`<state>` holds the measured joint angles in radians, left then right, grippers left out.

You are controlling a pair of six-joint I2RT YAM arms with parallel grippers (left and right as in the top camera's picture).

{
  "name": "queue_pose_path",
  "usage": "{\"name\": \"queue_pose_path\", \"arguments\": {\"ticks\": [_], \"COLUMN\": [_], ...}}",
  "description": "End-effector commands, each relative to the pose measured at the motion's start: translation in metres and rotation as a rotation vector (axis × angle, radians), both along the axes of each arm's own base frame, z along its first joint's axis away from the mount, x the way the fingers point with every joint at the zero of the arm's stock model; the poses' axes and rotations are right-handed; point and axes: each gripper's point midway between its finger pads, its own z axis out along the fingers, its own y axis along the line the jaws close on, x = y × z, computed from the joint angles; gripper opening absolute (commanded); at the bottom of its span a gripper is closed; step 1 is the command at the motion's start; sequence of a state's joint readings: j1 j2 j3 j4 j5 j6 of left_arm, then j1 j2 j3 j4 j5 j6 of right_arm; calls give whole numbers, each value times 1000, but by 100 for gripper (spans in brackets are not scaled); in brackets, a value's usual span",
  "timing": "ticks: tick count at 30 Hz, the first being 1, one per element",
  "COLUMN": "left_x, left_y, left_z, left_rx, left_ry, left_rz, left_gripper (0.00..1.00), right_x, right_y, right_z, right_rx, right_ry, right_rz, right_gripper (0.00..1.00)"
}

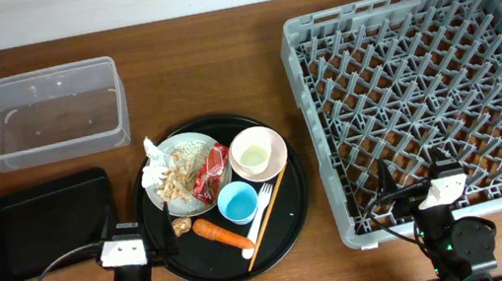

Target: Sort waste into correct bins and load items into the dishwasher rack

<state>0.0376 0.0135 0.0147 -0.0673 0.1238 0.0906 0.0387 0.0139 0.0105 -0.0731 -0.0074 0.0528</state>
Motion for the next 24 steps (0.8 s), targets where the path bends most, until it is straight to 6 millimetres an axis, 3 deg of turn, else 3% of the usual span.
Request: {"name": "queue_pose_path", "arguments": {"ticks": [1, 12, 19, 24], "left_x": [0, -9, -4, 5], "left_y": [-3, -4, -4, -3], "left_z": [0, 11, 59, 75], "left_rx": [1, -192, -196, -200], "left_ry": [-6, 144, 255, 411], "left_rz": [-15, 7, 16, 30], "left_gripper": [99, 99, 99, 99], "right_x": [0, -11, -23, -22], "right_y": [2, 2, 3, 3], "right_z": [-2, 16, 51, 65], "right_rx": [7, 31, 29, 24], "right_ry": [3, 65, 143, 268], "right_rz": [6, 10, 13, 14], "right_gripper": [99, 99, 99, 99]}}
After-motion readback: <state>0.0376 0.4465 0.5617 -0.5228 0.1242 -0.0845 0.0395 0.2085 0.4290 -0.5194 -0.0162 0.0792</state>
